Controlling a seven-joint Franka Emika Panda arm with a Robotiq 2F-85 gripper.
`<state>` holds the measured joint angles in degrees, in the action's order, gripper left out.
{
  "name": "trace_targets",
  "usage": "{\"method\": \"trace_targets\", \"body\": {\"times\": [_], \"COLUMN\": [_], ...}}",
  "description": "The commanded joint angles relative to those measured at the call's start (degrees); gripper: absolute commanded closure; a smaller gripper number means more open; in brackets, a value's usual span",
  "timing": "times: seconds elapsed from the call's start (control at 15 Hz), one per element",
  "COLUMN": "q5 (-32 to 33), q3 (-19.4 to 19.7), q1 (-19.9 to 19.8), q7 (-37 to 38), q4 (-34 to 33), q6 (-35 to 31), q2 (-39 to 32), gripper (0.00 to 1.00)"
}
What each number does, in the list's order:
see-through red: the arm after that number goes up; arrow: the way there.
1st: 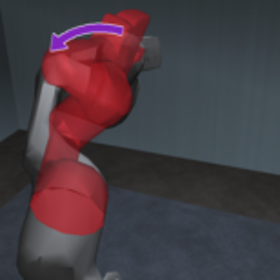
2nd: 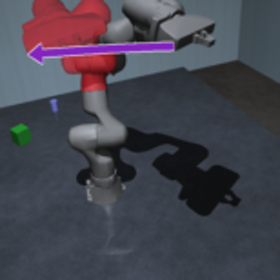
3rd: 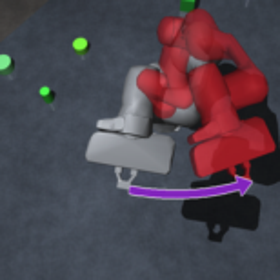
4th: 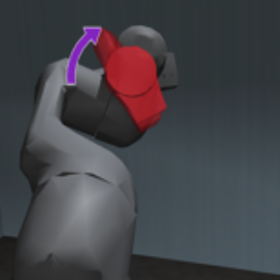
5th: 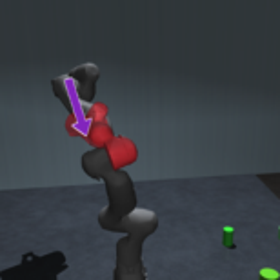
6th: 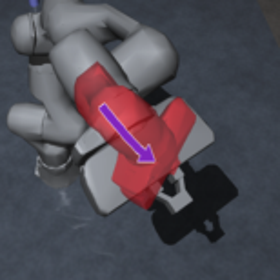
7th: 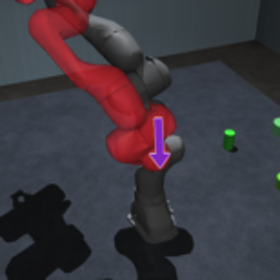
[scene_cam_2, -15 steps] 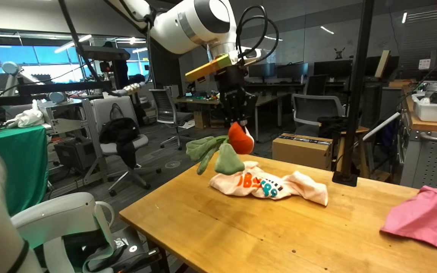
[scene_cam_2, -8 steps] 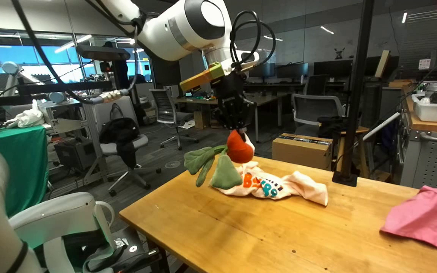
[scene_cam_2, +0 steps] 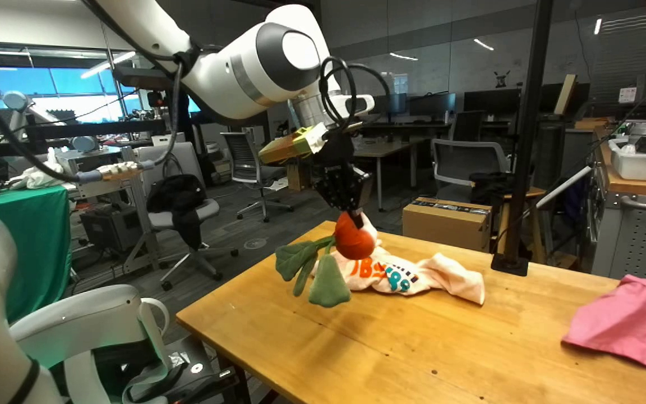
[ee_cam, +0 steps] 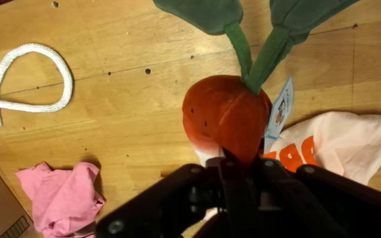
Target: Separate the objects on the table.
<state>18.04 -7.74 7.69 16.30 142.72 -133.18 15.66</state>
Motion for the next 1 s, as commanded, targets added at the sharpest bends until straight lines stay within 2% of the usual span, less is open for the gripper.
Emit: {"method": "trace_targets", "body": {"times": [0.0,0.53,0.93], "q5": [0.1,0.4,1.4], "q3": [-1.9,-3.3,-4.2], "q1": [-1.5,-2.3,-3.9], "q7": [3.2,7.3,11.7], "q4": [4.8,8.5,11.2], "q6": [-4.5,-6.4,-11.2], "q2": [2.5,1.7,-0.6], "gripper": [0.97,0.97,0.97]}}
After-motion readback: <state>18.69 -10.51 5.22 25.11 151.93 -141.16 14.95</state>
